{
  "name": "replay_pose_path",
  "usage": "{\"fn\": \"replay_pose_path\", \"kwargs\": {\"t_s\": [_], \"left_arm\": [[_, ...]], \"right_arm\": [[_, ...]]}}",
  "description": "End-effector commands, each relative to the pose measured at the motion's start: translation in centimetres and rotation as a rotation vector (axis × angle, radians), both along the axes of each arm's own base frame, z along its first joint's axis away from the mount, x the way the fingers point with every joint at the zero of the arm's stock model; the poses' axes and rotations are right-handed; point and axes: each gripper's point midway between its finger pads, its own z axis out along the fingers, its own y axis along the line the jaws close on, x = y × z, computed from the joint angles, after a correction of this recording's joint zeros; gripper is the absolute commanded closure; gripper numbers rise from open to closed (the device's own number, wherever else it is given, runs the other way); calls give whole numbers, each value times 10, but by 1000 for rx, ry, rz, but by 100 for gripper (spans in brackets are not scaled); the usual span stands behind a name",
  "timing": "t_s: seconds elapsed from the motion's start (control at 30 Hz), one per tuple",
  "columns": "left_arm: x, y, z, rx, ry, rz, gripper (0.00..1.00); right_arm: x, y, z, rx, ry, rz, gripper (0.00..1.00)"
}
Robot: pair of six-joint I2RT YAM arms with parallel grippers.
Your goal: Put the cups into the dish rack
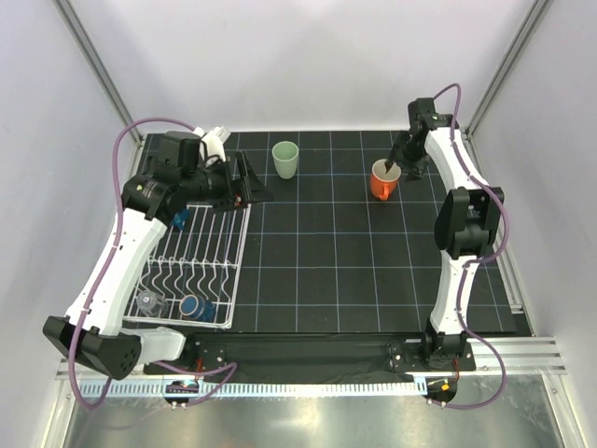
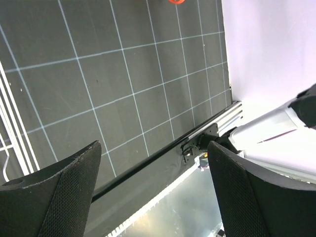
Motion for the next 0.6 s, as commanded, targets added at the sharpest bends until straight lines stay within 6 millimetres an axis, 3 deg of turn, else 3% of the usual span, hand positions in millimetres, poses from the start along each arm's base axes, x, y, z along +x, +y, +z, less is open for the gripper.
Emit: {"fn": "replay_pose_path", "kwargs": {"t_s": [0.0, 0.2, 0.43, 0.53, 0.57], "left_arm": [[5, -8, 27, -35, -91, -52, 15], [4, -14, 33, -70, -86, -78, 17], [8, -26, 36, -129, -64, -104, 18], [13, -30, 38, -148, -59, -116, 19], [18, -33, 34, -148, -47, -120, 20]], "right_arm": [[15, -13, 10, -25, -53, -11, 40], [29, -7, -11, 38, -55, 28, 47], [43, 5, -14, 103, -96, 65, 57], [45, 9, -16, 124, -97, 73, 64], [44, 10, -20, 127, -89, 70, 74]]}}
